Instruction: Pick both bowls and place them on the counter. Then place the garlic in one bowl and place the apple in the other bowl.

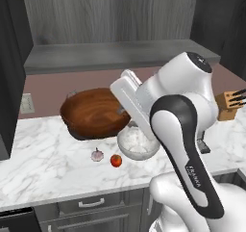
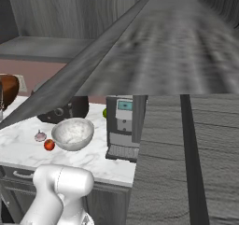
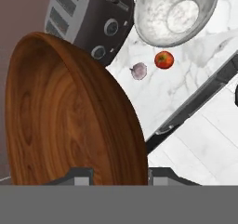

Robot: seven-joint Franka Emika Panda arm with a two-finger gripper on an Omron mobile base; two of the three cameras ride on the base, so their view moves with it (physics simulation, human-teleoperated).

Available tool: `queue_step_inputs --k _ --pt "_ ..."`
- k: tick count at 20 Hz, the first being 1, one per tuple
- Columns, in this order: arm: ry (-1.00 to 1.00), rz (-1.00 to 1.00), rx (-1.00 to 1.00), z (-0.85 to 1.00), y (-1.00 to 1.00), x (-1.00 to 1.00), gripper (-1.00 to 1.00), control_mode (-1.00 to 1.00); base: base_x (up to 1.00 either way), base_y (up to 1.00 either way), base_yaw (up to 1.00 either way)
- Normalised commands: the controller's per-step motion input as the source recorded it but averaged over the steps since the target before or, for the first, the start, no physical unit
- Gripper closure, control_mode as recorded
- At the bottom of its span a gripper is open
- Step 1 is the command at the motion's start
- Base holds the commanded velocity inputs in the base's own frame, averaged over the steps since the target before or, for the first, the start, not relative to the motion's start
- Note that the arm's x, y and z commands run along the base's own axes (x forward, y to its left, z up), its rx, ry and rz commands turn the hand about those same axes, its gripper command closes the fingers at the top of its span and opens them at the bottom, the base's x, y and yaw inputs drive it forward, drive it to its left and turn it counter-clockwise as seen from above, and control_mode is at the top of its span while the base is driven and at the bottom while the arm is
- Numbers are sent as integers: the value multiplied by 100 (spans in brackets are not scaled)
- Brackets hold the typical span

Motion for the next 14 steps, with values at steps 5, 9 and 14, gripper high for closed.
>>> queue_step_inputs --k 5,9,14 --pt "0 13 -5 -51 20 7 100 -100 0 0 0" --pt "1 11 -7 -54 29 18 100 -100 0 0 0" --pt "0 7 -6 -56 32 26 100 -100 0 0 0"
